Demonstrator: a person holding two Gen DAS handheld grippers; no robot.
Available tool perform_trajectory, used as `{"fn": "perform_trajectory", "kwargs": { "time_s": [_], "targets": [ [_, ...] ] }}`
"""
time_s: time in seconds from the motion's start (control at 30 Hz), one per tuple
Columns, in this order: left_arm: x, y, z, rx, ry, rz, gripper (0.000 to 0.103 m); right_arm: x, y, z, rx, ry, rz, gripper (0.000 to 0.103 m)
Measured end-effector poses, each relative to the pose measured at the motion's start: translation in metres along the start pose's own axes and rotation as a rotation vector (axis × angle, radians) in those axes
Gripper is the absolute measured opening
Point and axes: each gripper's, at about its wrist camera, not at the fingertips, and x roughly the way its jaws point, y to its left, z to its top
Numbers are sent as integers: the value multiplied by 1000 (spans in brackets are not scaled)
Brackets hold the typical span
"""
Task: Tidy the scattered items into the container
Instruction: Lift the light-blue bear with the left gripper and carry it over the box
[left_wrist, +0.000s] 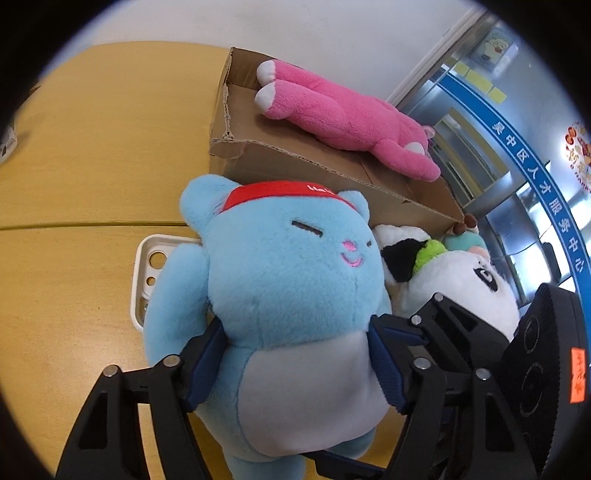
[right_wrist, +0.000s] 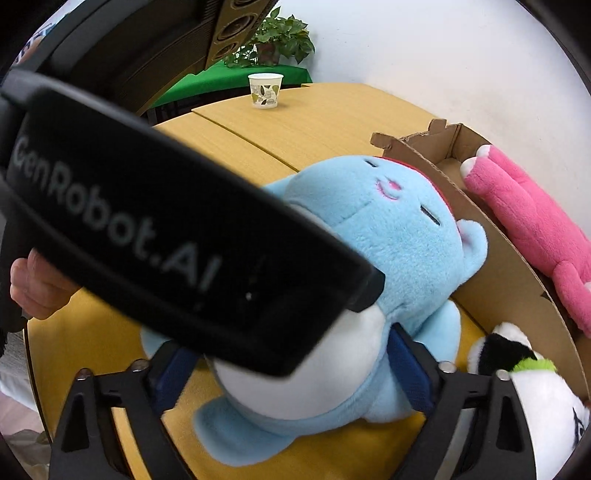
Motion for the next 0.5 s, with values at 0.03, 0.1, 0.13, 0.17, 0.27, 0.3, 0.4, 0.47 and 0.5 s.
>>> {"fn": "perform_trajectory", "kwargs": {
  "time_s": [0.03,0.1,0.13,0.17,0.27,0.3,0.4,0.47,0.5],
  "targets": [
    [-3,-2,-1,-1,-6,0,63,-2,1,-2,-9,-10,-7,88],
    [-6,-7,-2,0,-14,11,61,-8,3,-6,-14,-32,-17,81],
    [-7,-10,-3,3,-17,18,61,-11,3,-7,-7,-39,-17,80],
    [-9,-13,-4,5,-23,23,61,-13,3,-8,-1,-44,-16,79],
    [-16,-23,-5,6,-35,24,60,-23,5,-13,1,-61,-27,76],
    [-20,-27,-5,10,-44,22,60,-28,6,-14,-2,-66,-34,76],
    [-38,-47,3,41,-89,19,60,-47,6,-13,-7,-97,-59,75],
    [-53,-62,14,70,-122,20,60,-63,4,-8,-7,-124,-79,75],
    [-60,-71,21,91,-139,21,60,-73,2,-5,-8,-143,-92,75]
  ]
}}
